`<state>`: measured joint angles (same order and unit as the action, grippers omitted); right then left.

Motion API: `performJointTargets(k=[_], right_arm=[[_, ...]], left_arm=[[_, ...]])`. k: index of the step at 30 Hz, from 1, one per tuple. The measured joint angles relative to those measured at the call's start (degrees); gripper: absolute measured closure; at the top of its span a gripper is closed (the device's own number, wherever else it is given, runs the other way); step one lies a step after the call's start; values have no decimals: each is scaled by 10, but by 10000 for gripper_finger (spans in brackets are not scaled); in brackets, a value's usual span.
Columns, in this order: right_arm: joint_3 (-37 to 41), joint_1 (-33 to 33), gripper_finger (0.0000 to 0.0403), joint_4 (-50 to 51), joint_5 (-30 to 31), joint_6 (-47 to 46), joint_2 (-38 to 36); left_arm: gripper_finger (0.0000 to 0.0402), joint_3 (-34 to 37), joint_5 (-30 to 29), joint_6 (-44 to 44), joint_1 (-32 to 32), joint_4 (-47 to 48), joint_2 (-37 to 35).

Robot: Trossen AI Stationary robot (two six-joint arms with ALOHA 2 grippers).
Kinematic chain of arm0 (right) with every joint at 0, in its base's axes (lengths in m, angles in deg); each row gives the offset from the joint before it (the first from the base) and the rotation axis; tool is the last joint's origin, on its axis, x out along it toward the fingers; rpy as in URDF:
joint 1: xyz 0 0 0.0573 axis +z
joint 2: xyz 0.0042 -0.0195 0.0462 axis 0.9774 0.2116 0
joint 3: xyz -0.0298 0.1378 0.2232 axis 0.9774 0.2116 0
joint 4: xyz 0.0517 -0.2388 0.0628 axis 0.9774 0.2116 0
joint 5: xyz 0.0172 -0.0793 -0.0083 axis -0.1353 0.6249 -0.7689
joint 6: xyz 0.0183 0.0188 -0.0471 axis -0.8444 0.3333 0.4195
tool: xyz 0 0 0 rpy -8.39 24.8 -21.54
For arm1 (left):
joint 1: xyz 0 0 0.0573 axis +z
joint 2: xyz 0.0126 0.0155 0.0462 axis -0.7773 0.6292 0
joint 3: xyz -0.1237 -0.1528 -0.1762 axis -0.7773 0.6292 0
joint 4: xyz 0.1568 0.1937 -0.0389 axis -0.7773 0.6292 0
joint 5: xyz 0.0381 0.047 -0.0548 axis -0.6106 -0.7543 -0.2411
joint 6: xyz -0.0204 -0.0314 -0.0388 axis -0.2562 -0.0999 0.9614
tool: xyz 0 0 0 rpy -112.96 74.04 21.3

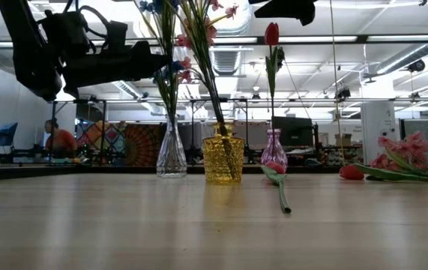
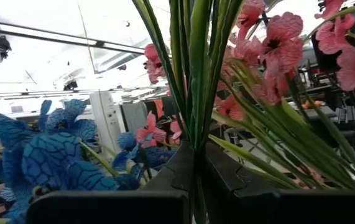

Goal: Sort flowers into vase by color
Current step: Put the blue flowers into the transparent vase

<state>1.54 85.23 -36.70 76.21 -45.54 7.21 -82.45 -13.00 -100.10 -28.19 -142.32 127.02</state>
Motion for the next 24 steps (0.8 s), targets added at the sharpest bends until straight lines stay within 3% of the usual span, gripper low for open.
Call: performJointTargets(k=[24], right_arm=[[0, 0, 190, 1, 0, 1, 0]], left_arm=[[401, 0, 48, -1, 24, 9, 0]])
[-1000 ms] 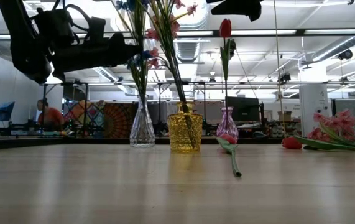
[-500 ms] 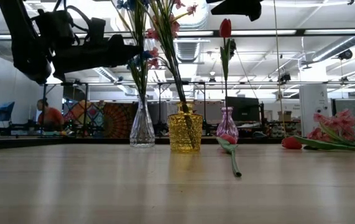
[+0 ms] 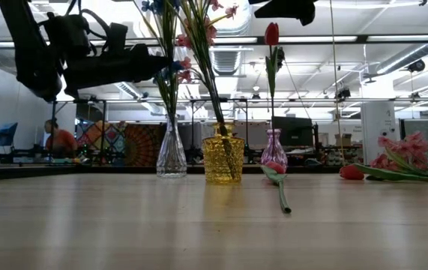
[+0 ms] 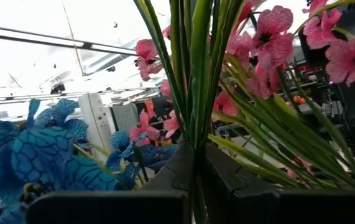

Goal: Sort flowers into vase by color
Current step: Put the blue flowers into the transparent vase

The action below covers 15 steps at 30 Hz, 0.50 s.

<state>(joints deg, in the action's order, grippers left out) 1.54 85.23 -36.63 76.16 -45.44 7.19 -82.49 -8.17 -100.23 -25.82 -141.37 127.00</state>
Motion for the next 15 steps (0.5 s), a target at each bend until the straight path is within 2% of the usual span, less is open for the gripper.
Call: performJointTargets(k=[15], right_arm=[[0, 0, 190, 2, 0, 0, 0]], left_arm=[[401, 0, 11, 0, 9, 6, 0]])
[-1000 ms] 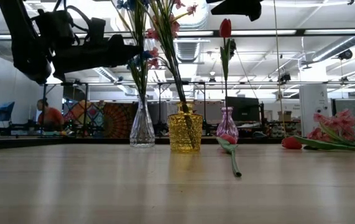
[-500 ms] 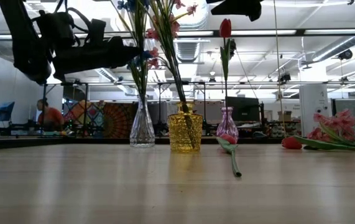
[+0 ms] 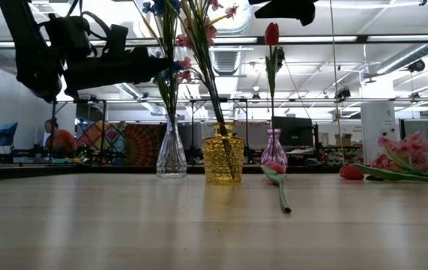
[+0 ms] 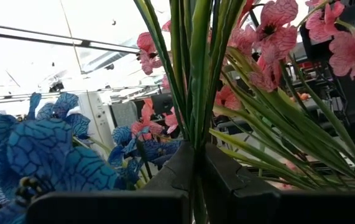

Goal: Sort flowers into vase by color
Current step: Put the blue flowers into the transparent vase

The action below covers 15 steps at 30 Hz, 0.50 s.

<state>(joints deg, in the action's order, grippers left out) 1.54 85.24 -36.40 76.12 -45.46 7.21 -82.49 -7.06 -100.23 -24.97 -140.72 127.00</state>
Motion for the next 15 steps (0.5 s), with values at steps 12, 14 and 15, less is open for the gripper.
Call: performJointTargets(k=[12, 14, 15], right_arm=[[0, 0, 190, 1, 0, -2, 0], [0, 0, 190, 6, 0, -3, 0], [0, 0, 190, 8, 0, -3, 0]], left_arm=[[401, -27, 3, -6, 0, 50, 0], [401, -22, -1, -6, 0, 39, 0], [401, -19, -7, -6, 0, 34, 0]])
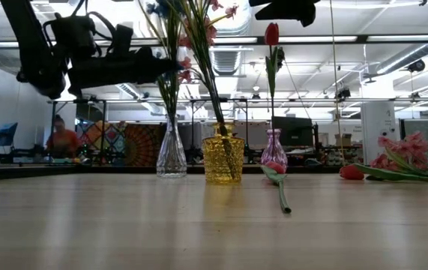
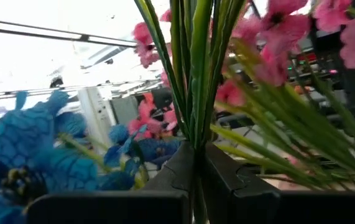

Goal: Sort flowers into vase by color
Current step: Put the blue flowers into the transparent vase

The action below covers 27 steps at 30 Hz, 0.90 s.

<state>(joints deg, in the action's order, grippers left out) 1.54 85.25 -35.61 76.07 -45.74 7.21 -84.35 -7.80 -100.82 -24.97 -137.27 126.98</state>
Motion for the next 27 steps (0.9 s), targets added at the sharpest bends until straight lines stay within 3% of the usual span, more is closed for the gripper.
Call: performJointTargets(k=[27], right_arm=[[0, 0, 190, 5, 0, -3, 0]], left_arm=[[401, 8, -14, 12, 1, -2, 0]])
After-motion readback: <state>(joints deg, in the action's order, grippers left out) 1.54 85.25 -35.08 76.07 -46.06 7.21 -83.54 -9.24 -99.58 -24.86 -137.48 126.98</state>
